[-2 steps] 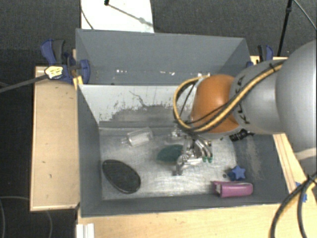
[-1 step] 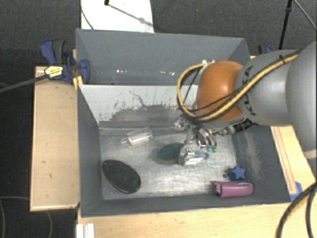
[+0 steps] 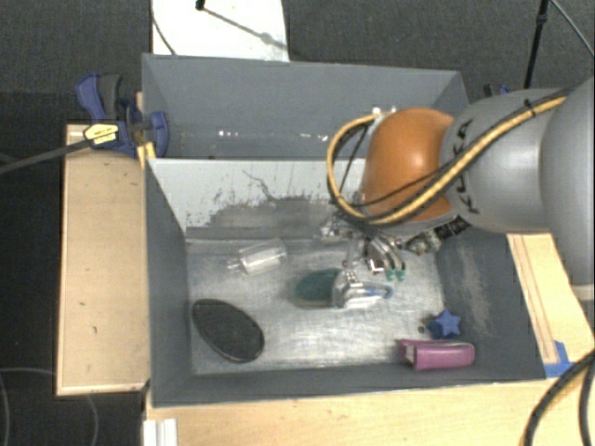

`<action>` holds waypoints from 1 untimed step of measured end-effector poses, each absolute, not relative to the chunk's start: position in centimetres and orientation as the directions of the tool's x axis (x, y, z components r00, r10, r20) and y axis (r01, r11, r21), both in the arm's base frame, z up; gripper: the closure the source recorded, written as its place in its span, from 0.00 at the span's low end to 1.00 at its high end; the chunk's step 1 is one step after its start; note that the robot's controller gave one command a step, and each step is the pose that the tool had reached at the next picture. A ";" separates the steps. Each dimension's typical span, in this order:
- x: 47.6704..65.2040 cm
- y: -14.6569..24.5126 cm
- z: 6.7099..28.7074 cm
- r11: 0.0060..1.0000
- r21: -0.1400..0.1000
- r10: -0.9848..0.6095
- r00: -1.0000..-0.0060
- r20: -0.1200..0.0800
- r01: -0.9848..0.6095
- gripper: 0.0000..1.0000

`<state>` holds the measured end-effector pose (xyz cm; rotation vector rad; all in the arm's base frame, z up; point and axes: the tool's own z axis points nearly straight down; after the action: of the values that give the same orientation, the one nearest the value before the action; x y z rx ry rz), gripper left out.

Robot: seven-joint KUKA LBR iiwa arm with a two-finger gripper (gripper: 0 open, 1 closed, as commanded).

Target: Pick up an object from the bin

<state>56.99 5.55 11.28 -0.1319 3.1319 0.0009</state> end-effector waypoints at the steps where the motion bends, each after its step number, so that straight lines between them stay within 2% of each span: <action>1: 56.1 4.4 7.2 1.000 0.003 0.024 -1.000 -0.005 0.024 0.00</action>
Offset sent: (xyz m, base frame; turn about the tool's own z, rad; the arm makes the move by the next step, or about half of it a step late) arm -0.0104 -0.0121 -0.0428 0.1081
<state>56.12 4.40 7.18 0.0379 3.1360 0.0040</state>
